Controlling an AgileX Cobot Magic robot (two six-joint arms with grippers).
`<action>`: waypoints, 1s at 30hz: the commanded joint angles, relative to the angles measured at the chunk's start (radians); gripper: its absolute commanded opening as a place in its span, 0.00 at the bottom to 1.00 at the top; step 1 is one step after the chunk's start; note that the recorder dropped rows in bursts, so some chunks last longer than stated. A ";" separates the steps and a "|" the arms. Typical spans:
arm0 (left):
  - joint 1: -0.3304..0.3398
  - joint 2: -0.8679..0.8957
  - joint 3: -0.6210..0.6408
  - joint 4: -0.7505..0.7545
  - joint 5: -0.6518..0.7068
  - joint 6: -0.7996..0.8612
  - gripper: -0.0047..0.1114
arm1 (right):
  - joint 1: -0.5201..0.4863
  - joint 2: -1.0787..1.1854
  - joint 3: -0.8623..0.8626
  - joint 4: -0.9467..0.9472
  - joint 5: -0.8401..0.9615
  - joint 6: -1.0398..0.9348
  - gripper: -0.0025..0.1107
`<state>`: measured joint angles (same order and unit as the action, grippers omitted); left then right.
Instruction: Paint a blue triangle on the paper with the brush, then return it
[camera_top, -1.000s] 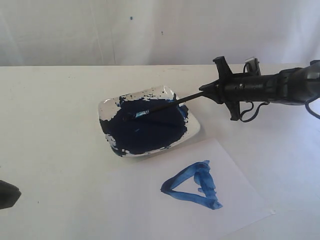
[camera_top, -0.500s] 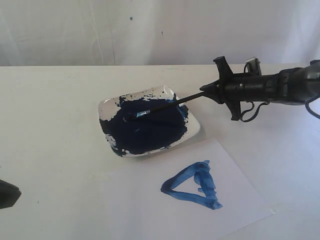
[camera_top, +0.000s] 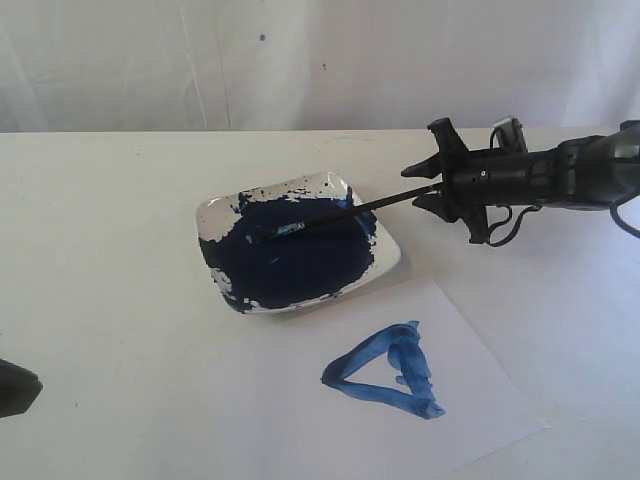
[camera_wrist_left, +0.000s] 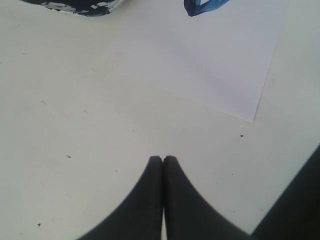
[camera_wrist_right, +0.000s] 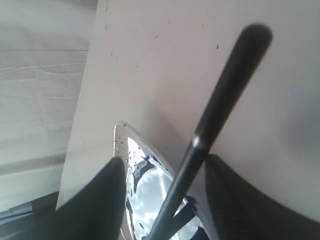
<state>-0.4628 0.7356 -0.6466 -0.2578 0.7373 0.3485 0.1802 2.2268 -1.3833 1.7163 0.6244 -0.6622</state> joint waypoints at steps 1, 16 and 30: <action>0.002 -0.008 0.006 -0.011 0.011 -0.005 0.04 | -0.006 -0.001 -0.001 -0.011 0.043 -0.016 0.50; 0.002 -0.008 0.006 -0.011 0.009 -0.005 0.04 | -0.148 -0.044 0.001 -0.069 0.597 -0.041 0.24; 0.002 -0.008 0.006 0.004 -0.036 0.031 0.04 | -0.166 -0.560 0.158 -0.669 0.436 -0.164 0.02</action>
<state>-0.4628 0.7356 -0.6466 -0.2461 0.6958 0.3743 0.0164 1.7961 -1.2867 1.2183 1.1551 -0.7870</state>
